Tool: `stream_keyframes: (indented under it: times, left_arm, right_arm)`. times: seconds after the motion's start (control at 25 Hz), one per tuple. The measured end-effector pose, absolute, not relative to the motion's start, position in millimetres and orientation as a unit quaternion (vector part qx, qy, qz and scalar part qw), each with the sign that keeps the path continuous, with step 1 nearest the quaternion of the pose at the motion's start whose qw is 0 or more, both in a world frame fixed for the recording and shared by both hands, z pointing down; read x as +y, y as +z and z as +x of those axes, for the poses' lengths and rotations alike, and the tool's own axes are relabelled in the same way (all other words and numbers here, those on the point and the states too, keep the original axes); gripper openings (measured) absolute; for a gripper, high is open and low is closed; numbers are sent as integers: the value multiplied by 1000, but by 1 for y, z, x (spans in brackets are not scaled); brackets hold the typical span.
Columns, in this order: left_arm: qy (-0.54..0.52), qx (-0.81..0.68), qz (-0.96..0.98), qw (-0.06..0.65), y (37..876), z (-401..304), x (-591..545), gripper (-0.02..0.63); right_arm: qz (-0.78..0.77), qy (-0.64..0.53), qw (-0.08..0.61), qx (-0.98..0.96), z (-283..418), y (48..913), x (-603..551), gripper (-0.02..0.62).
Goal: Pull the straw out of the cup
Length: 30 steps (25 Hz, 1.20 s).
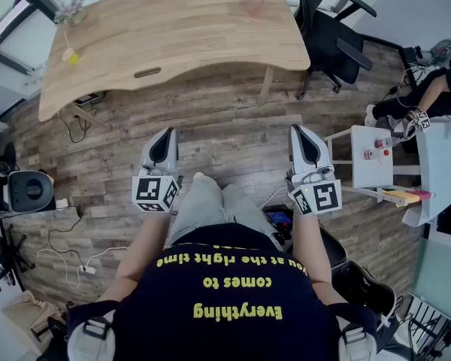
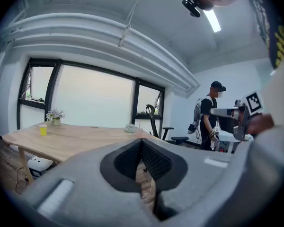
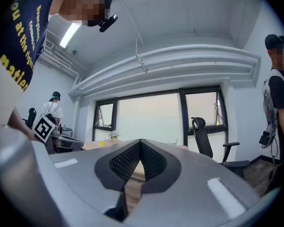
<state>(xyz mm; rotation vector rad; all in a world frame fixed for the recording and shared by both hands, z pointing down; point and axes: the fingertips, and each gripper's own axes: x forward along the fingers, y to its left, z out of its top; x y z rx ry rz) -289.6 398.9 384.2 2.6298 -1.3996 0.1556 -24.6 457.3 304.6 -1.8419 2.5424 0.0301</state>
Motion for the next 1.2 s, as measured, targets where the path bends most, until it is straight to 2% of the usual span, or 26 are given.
stream_keyframes:
  times: [1.2]
  left_arm:
    - [51,-484,869,91,392,-289,379,0]
  right_arm:
    - [-563,-15,16,826,-31,308,426,6]
